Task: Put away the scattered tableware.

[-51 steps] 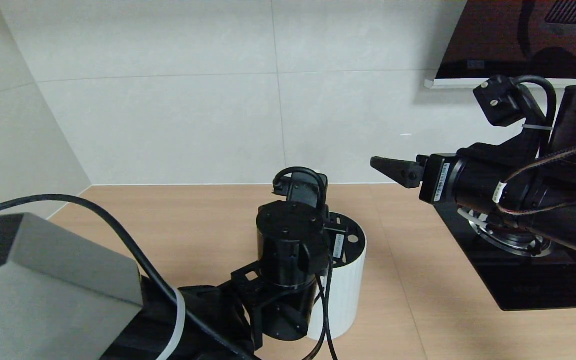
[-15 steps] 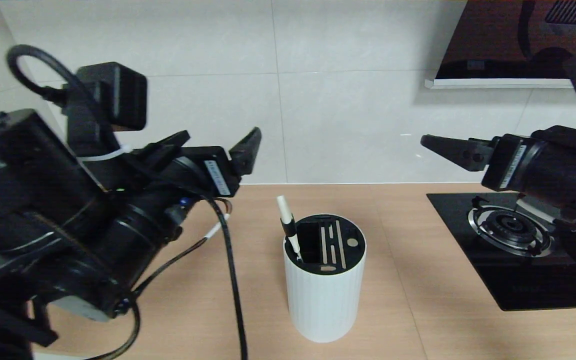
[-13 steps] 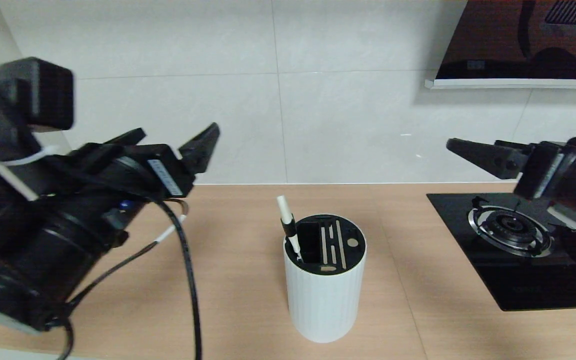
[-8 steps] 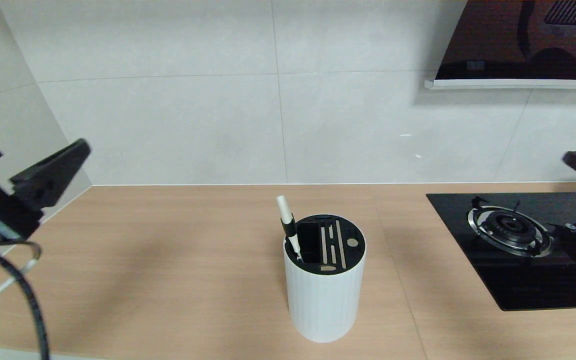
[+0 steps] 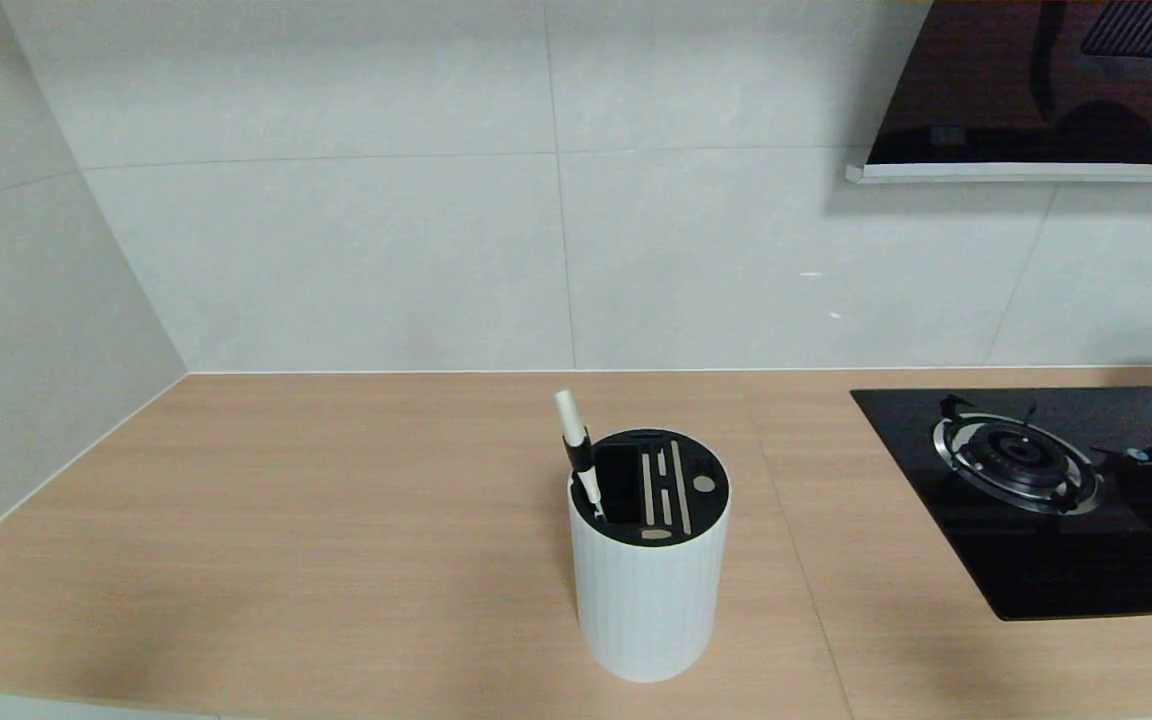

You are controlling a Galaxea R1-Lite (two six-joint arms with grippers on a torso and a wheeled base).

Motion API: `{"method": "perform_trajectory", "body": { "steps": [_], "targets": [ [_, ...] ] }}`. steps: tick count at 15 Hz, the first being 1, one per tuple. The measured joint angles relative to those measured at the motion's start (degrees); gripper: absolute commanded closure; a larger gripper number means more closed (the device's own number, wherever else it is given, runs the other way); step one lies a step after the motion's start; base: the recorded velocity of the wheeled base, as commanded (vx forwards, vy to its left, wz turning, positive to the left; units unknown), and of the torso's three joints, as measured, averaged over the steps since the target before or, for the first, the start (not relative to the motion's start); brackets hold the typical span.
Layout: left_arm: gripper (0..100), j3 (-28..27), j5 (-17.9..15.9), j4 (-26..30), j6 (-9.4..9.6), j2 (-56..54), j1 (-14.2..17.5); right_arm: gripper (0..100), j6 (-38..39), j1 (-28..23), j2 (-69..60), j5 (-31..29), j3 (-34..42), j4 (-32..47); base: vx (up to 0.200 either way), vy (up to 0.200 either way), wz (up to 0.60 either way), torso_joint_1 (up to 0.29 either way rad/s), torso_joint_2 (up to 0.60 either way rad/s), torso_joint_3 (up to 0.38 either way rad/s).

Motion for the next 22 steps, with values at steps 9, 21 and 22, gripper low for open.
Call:
{"method": "perform_trajectory", "body": {
  "steps": [9, 21, 22],
  "targets": [
    [0, 9.5, -3.6, 4.4, 3.47, -16.2, 11.8, 0, -3.8, -11.0, -16.5, 0.3, 15.1, 1.6, 0.0, 0.0, 0.0, 0.0, 0.0, 0.0],
    [0, 28.3, -17.5, 3.2, -0.89, -18.3, 12.4, 0, -3.7, -10.8, -18.4, 5.8, 28.5, -0.5, 0.0, 0.0, 0.0, 0.0, 0.0, 0.0],
    [0, 28.3, -17.9, 3.2, -0.2, -18.3, 12.4, 0, -3.7, -10.8, -18.4, 5.8, 28.5, -0.5, 0.0, 0.0, 0.0, 0.0, 0.0, 0.0]
  ]
}}
